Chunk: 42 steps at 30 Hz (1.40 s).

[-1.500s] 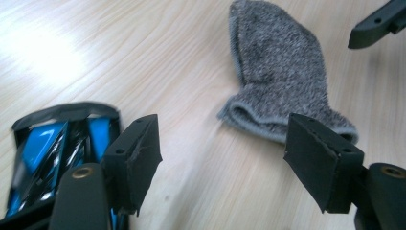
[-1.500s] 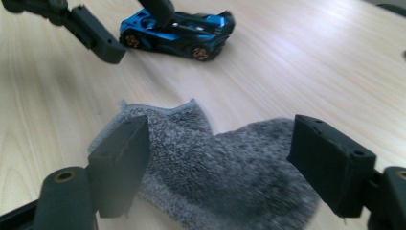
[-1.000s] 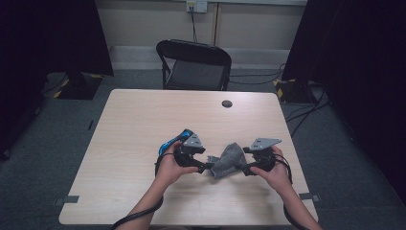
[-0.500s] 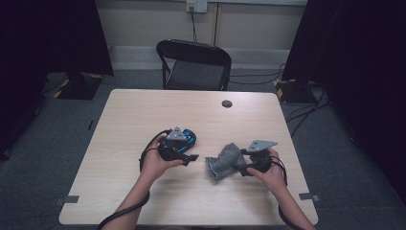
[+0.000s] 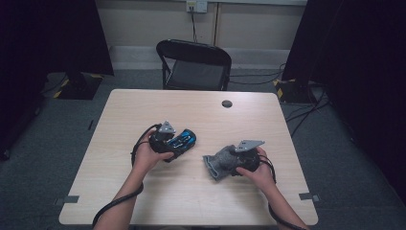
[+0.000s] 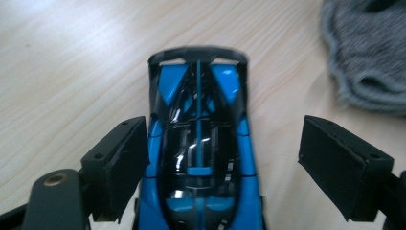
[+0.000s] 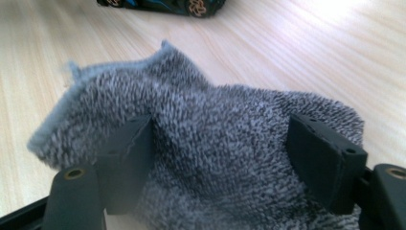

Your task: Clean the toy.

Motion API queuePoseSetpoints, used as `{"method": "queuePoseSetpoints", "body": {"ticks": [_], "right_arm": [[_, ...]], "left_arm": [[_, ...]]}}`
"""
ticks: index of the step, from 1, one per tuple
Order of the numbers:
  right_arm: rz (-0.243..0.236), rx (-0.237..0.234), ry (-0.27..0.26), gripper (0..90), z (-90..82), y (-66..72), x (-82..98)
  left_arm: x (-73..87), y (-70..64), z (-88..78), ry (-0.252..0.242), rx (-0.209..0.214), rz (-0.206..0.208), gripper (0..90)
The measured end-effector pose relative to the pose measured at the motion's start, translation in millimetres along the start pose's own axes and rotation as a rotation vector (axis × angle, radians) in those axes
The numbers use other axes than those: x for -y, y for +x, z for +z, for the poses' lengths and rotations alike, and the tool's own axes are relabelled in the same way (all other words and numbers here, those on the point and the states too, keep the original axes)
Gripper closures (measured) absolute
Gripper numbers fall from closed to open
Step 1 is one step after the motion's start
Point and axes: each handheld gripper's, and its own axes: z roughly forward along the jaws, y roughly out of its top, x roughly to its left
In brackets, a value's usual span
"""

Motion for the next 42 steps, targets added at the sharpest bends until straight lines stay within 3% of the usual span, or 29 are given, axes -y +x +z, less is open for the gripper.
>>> {"method": "queuePoseSetpoints", "body": {"ticks": [4, 6, 10, 15, 18, 22, 28, 29, 36, 42], "right_arm": [[-0.003, -0.005, -0.019, 25.3, -0.1, -1.1, 8.4], [-0.003, -0.006, -0.026, 25.2, 0.7, -1.6, 10.2], [0.001, -0.008, -0.027, 25.2, 1.8, -1.7, 10.5], [-0.002, -0.001, -0.023, 25.2, 2.4, -0.7, 10.2], [0.003, 0.001, -0.021, 25.2, 2.7, -0.6, 10.1], [-0.005, 0.007, -0.019, 25.2, 3.1, 0.4, 10.0], [-0.013, 0.017, -0.015, 25.3, 3.6, 1.5, 9.8], [-0.015, 0.017, -0.015, 25.3, 3.7, 1.7, 9.8], [-0.011, 0.015, -0.015, 25.3, 3.7, 1.2, 9.8], [-0.011, 0.015, -0.015, 25.3, 3.7, 1.2, 9.8]], "left_arm": [[-3.1, 3.7, 12.6, 0.001, 0.012, 0.008, 17.3], [-6.8, 5.9, 19.4, 0.013, -0.005, 0.004, 17.3], [-14.0, 9.0, 31.7, 0.022, -0.011, -0.027, 17.3], [-17.7, 7.2, 44.2, 0.032, -0.004, -0.044, 17.4], [-18.1, 6.0, 49.9, 0.051, -0.021, -0.03, 17.4], [-17.5, 5.7, 55.4, 0.065, -0.027, -0.051, 17.4], [-15.5, 5.5, 56.1, 0.045, -0.034, -0.048, 16.7], [-15.4, 5.1, 55.1, 0.039, -0.03, -0.035, 24.9], [-14.5, 5.0, 50.5, 0.067, -0.025, -0.045, 25.3], [-3.7, 2.3, 35.5, 0.09, -0.009, -0.033, 25.3]]}}
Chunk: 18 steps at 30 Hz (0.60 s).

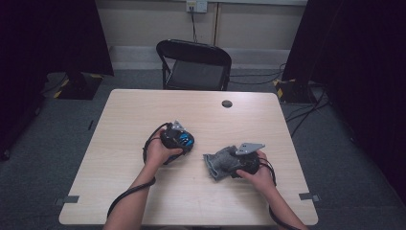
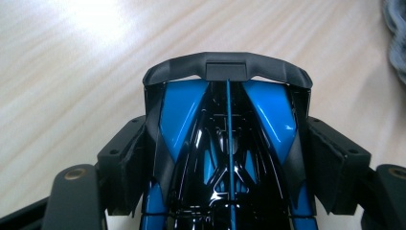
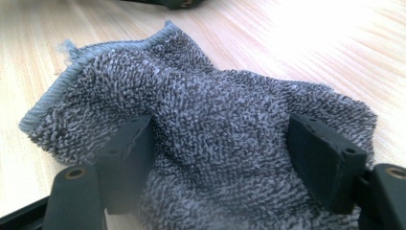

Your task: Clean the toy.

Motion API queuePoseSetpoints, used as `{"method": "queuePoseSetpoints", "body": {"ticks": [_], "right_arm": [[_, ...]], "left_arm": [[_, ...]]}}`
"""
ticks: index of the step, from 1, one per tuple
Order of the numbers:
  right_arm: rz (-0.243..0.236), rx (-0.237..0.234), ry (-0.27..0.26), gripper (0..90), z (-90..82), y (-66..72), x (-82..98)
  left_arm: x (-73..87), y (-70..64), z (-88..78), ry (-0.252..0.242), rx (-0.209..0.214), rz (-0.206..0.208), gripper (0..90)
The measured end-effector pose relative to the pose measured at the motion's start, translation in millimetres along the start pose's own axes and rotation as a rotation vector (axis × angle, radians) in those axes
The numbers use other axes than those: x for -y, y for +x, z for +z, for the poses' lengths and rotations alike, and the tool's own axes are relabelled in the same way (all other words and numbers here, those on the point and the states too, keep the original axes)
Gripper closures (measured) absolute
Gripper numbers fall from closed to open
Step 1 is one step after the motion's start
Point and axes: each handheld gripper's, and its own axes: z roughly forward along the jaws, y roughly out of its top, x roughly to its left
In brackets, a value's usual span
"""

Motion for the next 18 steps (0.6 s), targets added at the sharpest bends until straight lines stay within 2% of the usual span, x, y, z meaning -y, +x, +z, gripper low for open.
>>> {"method": "queuePoseSetpoints", "body": {"ticks": [5, 10, 12, 15, 18], "right_arm": [[0.023, 0.025, 0.006, 26.1, 1.8, 2.1, -1.3], [0.115, 0.118, 0.001, 26.7, 6.3, 6.8, -5.3], [0.132, 0.136, 0.014, 25.8, 8.2, 8.1, -9.6], [0.083, 0.097, 0.021, 23.0, 4.8, 7.3, -17.0], [-0.013, 0.022, -0.015, 22.7, -7.7, 0.1, -28.3]], "left_arm": [[12.4, -3.3, -11.1, -0.001, 0.008, 0.007, 25.3], [21.8, -6.8, -19.1, -0.006, 0.01, 0.013, 25.2], [25.5, -7.6, -22.8, -0.003, 0.013, 0.018, 25.2], [29.8, -8.4, -26.3, -0.006, 0.013, 0.015, 25.3], [32.3, -7.6, -28.7, -0.006, 0.016, 0.017, 25.3]]}}
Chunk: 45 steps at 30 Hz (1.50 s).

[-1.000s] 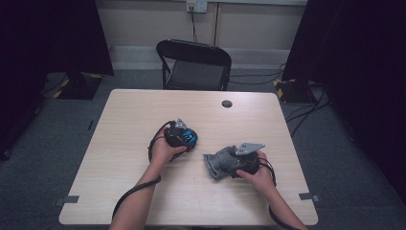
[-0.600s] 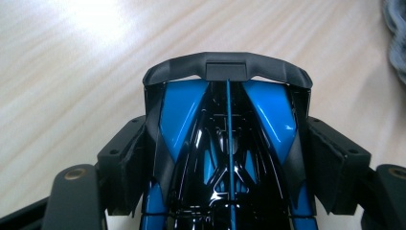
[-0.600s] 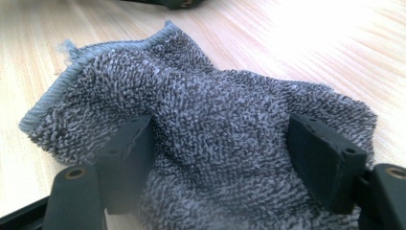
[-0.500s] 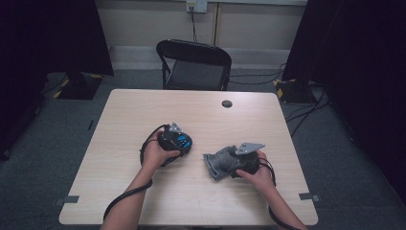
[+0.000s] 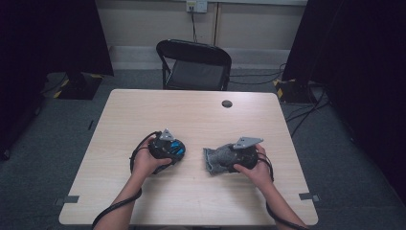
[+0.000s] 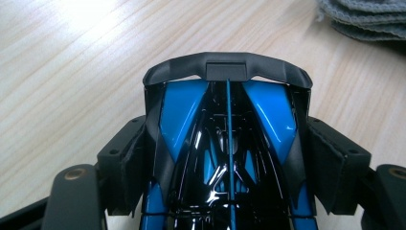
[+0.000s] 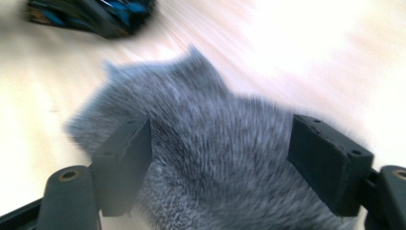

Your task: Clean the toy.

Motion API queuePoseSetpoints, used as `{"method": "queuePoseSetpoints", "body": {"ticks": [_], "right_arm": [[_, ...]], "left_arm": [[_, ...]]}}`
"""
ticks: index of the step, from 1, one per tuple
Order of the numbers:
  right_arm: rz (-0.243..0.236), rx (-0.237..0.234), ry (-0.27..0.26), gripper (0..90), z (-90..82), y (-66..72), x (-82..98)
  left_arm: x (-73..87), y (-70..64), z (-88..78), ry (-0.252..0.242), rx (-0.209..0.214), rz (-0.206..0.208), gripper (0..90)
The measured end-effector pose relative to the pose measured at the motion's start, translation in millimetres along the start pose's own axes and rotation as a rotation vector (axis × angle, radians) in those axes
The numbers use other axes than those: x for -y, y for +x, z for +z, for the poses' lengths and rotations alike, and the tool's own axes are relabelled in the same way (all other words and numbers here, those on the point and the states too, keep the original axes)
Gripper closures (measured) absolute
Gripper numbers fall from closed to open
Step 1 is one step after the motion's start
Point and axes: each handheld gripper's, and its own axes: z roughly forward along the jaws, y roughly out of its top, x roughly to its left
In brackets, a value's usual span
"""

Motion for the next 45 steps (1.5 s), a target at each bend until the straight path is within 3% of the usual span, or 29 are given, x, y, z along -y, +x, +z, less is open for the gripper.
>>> {"method": "queuePoseSetpoints", "body": {"ticks": [4, 8, 11, 13, 16, 20, 26, 29, 32, 35, 40, 45], "right_arm": [[-0.132, -0.061, 0.028, 23.2, -14.4, -20.9, -10.1], [-0.216, -0.133, 0.089, 23.1, -15.2, -39.9, -7.2], [-0.275, -0.194, 0.137, 23.7, -7.4, -42.5, -4.7], [-0.307, -0.222, 0.143, 23.4, -0.6, -42.2, -2.6], [-0.319, -0.214, 0.179, 24.6, 10.2, -40.8, 4.0], [-0.191, -0.169, 0.129, 28.3, 11.6, -38.1, 15.4], [-0.08, -0.072, 0.052, 44.4, 4.1, -25.4, 29.2], [-0.062, -0.051, 0.03, 50.3, 1.6, -20.0, 33.1], [-0.05, -0.034, 0.075, 59.9, 0.3, -16.4, 27.6], [-0.024, -0.014, 0.076, 63.5, 0.7, -14.1, 27.0], [0.005, 0.007, 0.079, 66.6, 0.8, -12.4, 26.3], [0.068, 0.029, 0.058, 72.8, 0.2, -13.3, 27.6]], "left_arm": [[-0.6, -0.4, 0.3, 0.002, -0.004, 0.001, 25.3], [-2.1, -0.3, 1.9, 0.001, -0.001, 0.002, 25.3], [-1.8, -0.3, 2.5, -0.007, -0.001, 0.001, 25.2], [-1.4, -0.2, 2.2, -0.007, 0.0, 0.002, 25.2], [-0.9, -0.6, 2.4, -0.012, -0.001, 0.001, 25.2], [-0.5, -0.8, 2.6, -0.016, -0.005, 0.003, 25.1], [-2.2, -0.8, 4.8, -0.012, 0.007, 0.006, 21.4], [-5.4, -4.1, 8.3, 0.003, -0.003, 0.006, 16.4], [-8.0, -5.7, 10.3, 0.007, -0.015, 0.001, 14.6], [-7.1, -4.6, 9.4, -0.018, -0.01, -0.002, 24.2], [-8.7, -6.0, 8.9, -0.006, -0.016, -0.004, 25.2], [-10.5, -5.6, 5.2, -0.004, -0.023, -0.012, 25.4]]}}
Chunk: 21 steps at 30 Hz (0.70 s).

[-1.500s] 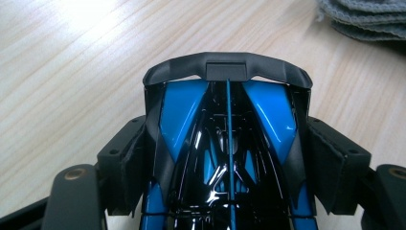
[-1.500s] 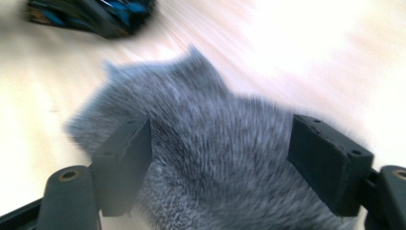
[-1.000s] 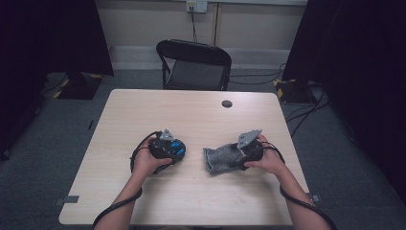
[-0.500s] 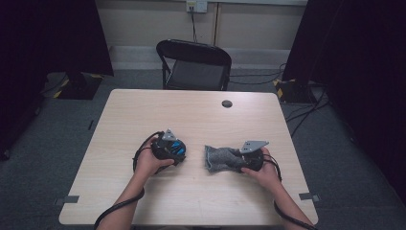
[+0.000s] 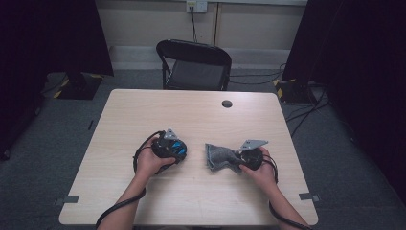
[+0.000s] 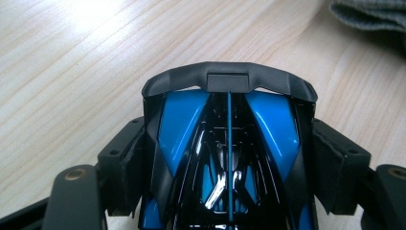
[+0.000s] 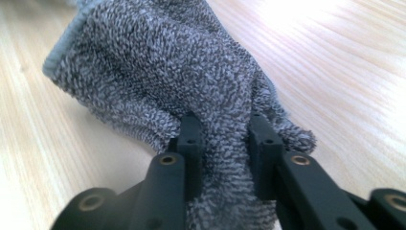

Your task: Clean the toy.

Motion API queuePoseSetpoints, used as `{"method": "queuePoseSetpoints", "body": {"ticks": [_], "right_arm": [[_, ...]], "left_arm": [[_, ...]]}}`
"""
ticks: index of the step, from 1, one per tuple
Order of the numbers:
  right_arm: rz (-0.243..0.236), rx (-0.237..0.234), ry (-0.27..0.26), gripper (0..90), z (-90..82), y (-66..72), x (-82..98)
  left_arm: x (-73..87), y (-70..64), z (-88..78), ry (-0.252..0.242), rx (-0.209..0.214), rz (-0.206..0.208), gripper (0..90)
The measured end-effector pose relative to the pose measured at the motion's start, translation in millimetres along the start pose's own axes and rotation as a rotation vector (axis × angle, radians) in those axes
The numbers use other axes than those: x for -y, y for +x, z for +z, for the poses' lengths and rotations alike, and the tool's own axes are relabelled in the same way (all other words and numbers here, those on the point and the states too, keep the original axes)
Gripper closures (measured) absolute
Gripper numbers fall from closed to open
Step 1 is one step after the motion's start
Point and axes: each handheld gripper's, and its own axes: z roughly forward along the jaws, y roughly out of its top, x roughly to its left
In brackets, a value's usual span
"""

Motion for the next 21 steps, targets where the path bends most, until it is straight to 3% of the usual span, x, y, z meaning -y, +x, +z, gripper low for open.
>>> {"method": "queuePoseSetpoints", "body": {"ticks": [4, 6, 11, 13, 17, 21], "right_arm": [[0.072, 0.005, -0.021, 74.9, -1.8, -2.3, -1.1], [0.123, 0.011, -0.038, 75.3, -4.3, -4.0, -4.2], [0.196, 0.049, -0.08, 75.6, -14.4, -7.7, -19.8], [0.214, 0.068, -0.105, 75.7, -20.4, -10.0, -33.6], [0.211, 0.146, -0.092, 75.6, -26.9, -9.2, -78.9], [0.2, 0.157, -0.081, 75.5, -17.0, -1.3, -110.8]], "left_arm": [[-7.0, 1.4, -14.1, -0.065, 0.038, -0.038, 25.5], [-10.6, -0.1, -18.9, -0.082, 0.044, -0.032, 25.5], [-20.5, -7.0, -29.0, -0.132, 0.072, -0.026, 25.5], [-28.3, -12.4, -35.2, -0.159, 0.085, -0.006, 25.5], [-42.5, -25.8, -42.6, -0.207, 0.131, 0.017, 25.5], [-51.7, -38.7, -44.1, -0.21, 0.157, 0.044, 25.5]]}}
